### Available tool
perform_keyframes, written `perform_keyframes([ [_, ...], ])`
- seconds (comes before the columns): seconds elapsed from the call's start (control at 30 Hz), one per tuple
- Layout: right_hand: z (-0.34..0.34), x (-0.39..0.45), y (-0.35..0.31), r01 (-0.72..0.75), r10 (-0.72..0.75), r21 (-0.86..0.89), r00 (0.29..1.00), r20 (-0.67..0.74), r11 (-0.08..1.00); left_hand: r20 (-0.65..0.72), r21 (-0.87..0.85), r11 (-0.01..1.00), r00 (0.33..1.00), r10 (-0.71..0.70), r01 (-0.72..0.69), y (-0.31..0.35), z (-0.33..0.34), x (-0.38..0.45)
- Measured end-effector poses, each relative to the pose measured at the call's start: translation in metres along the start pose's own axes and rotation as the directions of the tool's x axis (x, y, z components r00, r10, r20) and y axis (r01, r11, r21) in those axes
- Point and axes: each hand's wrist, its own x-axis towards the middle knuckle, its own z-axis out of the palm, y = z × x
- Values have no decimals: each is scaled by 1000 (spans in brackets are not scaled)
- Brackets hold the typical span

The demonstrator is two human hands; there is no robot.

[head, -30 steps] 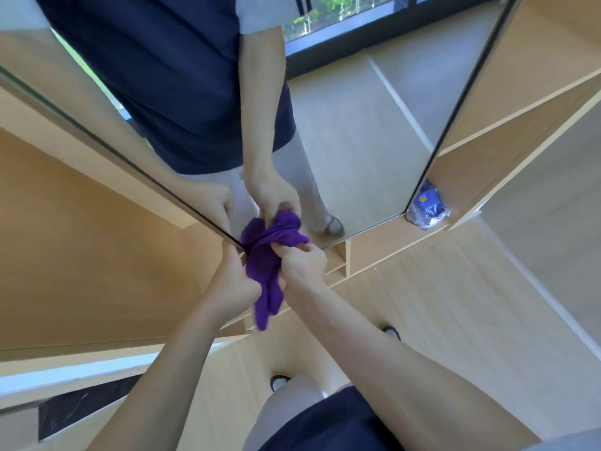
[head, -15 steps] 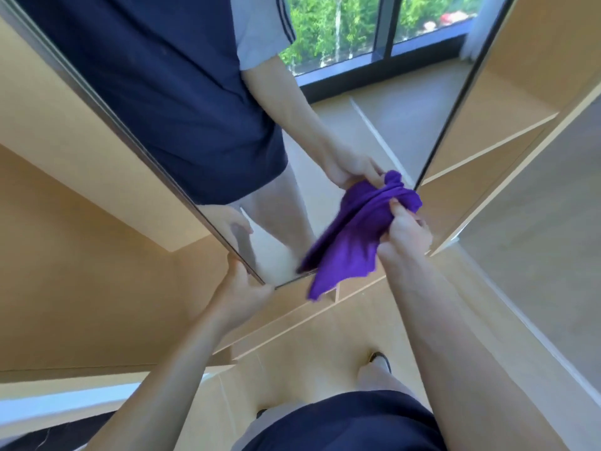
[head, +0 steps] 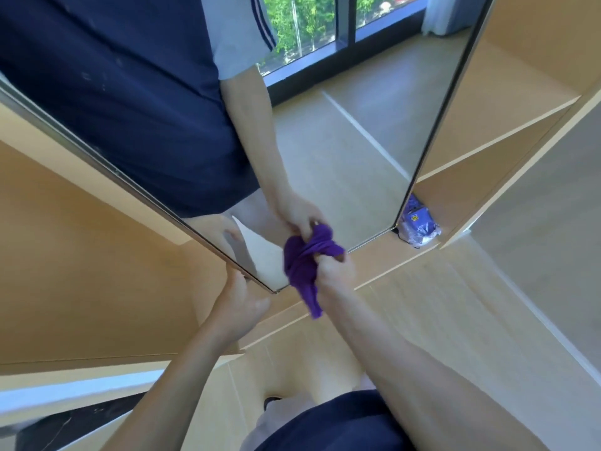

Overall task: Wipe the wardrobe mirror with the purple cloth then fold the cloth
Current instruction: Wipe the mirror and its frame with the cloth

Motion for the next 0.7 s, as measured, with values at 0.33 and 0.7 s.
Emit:
perform_keyframes([
  [0.33, 18, -60, -101, 160, -204, 344, 974, 96, 925, 80, -39, 998, 996, -49, 53, 14, -15, -5],
  [0.7, -20, -1, -121, 256, -225, 195, 959, -170, 947, -116, -314, 947, 988, -104, 63, 14, 1, 12],
])
